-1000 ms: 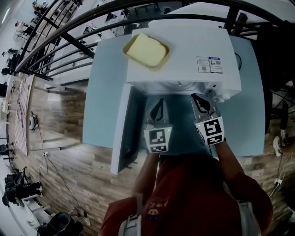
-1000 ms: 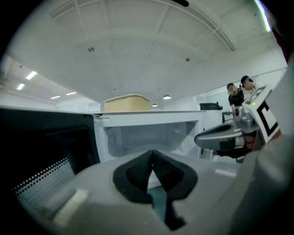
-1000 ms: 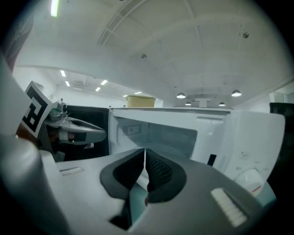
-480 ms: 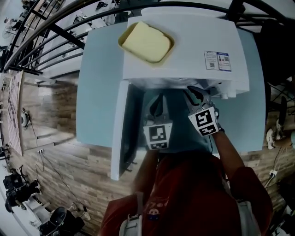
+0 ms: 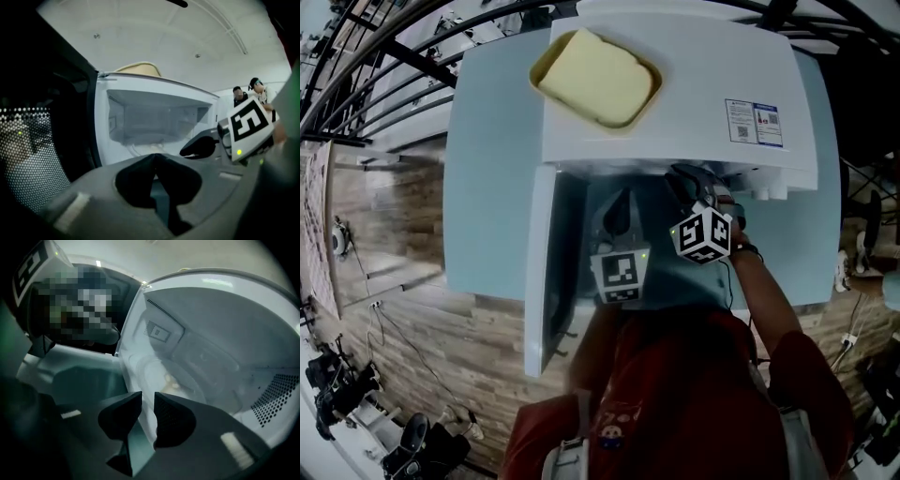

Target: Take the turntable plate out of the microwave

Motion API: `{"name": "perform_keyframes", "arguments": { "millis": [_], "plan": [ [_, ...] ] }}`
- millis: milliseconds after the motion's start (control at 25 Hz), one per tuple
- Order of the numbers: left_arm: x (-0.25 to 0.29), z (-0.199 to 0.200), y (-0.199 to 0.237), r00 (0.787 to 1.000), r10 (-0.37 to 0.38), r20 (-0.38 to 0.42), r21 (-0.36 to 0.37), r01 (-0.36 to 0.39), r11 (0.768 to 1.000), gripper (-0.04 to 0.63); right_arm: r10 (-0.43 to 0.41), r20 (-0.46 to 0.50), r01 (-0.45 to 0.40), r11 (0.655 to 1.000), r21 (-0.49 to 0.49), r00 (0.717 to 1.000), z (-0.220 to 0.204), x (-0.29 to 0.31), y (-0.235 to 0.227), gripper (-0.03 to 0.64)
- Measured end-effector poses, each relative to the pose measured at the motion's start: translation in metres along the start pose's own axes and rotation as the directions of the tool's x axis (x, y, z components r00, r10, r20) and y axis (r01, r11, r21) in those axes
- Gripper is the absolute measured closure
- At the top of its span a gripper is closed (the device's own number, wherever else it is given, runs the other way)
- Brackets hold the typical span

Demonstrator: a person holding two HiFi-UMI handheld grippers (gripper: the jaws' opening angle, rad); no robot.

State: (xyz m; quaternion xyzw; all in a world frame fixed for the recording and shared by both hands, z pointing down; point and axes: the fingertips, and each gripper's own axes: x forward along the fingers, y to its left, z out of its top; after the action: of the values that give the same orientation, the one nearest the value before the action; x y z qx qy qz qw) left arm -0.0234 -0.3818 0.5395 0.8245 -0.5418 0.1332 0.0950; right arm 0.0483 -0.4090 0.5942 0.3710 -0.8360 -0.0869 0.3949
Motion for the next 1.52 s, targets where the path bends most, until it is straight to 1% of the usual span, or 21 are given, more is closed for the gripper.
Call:
{"name": "perform_keyframes", "arguments": {
  "millis": [320,400,440,480,560,600,760,840,880,960,1040,1120,1240,1360,1440,1520],
  "plan": [
    [0.006,-0.006,0.003,1.0,-0.006,-0.007,-0.012,0.006,1.0,0.597,-0.008,-0.05,0.002,0.993,-0.115,0.999,-0.001,0.011,0.001,0.534],
    [0.007,-0.007,0.003,1.0,-0.005,-0.008,-0.013,0.005,1.0,0.597,-0.023,-0.061,0.014,0.988,-0.154,0.998,-0.001,0.011,0.0,0.529],
    [0.007,-0.008,0.003,1.0,-0.005,-0.008,-0.012,0.004,1.0,0.597,-0.042,-0.068,0.028,0.981,-0.191,0.997,0.0,0.011,-0.001,0.527],
    [0.008,-0.009,0.003,1.0,-0.006,-0.011,-0.014,0.005,1.0,0.597,-0.071,-0.074,0.051,0.969,-0.242,0.995,0.0,0.012,-0.002,0.523],
    [0.009,-0.01,0.001,1.0,-0.008,-0.016,-0.018,0.008,1.0,0.597,-0.141,-0.073,0.108,0.932,-0.347,0.987,0.001,0.014,-0.004,0.523],
    [0.009,-0.01,0.001,1.0,-0.008,-0.015,-0.019,0.007,1.0,0.597,-0.167,-0.066,0.129,0.914,-0.385,0.984,0.002,0.015,-0.004,0.523],
    [0.008,-0.012,0.004,1.0,0.0,-0.011,-0.012,0.0,1.0,0.597,-0.229,-0.048,0.181,0.864,-0.47,0.972,0.009,0.021,-0.004,0.523],
    [0.007,-0.011,0.006,1.0,0.003,-0.011,-0.021,-0.003,1.0,0.597,-0.264,-0.047,0.206,0.843,-0.497,0.963,0.01,0.023,-0.005,0.526],
    [0.007,-0.011,0.006,1.0,0.005,-0.011,-0.026,-0.005,1.0,0.597,-0.276,-0.052,0.214,0.84,-0.499,0.96,0.01,0.025,-0.005,0.526],
    [0.006,-0.01,0.009,1.0,0.009,-0.011,-0.03,-0.01,1.0,0.597,-0.29,-0.072,0.22,0.845,-0.488,0.954,0.009,0.03,-0.008,0.539],
    [0.004,-0.011,0.011,1.0,0.015,-0.01,-0.032,-0.016,0.999,0.597,-0.299,-0.095,0.219,0.848,-0.482,0.949,0.006,0.035,-0.012,0.586],
    [0.003,-0.011,0.014,1.0,0.024,-0.011,-0.033,-0.024,0.999,0.597,-0.301,-0.108,0.213,0.847,-0.487,0.948,0.005,0.038,-0.014,0.586],
    [0.0,-0.012,0.019,0.999,0.034,-0.01,-0.036,-0.034,0.999,0.597,-0.285,-0.12,0.191,0.846,-0.498,0.951,0.005,0.038,-0.011,0.589],
    [-0.001,-0.011,0.02,0.999,0.033,-0.008,-0.036,-0.034,0.999,0.597,-0.258,-0.126,0.168,0.859,-0.484,0.958,0.005,0.036,-0.009,0.594],
    [-0.003,-0.011,0.02,0.999,0.036,-0.009,-0.036,-0.036,0.999,0.597,-0.251,-0.12,0.165,0.862,-0.48,0.961,0.005,0.033,-0.008,0.597],
    [-0.005,-0.011,0.019,0.999,0.036,-0.011,-0.038,-0.036,0.999,0.597,-0.235,-0.11,0.16,0.873,-0.461,0.966,0.005,0.026,-0.002,0.597]
  ]
}}
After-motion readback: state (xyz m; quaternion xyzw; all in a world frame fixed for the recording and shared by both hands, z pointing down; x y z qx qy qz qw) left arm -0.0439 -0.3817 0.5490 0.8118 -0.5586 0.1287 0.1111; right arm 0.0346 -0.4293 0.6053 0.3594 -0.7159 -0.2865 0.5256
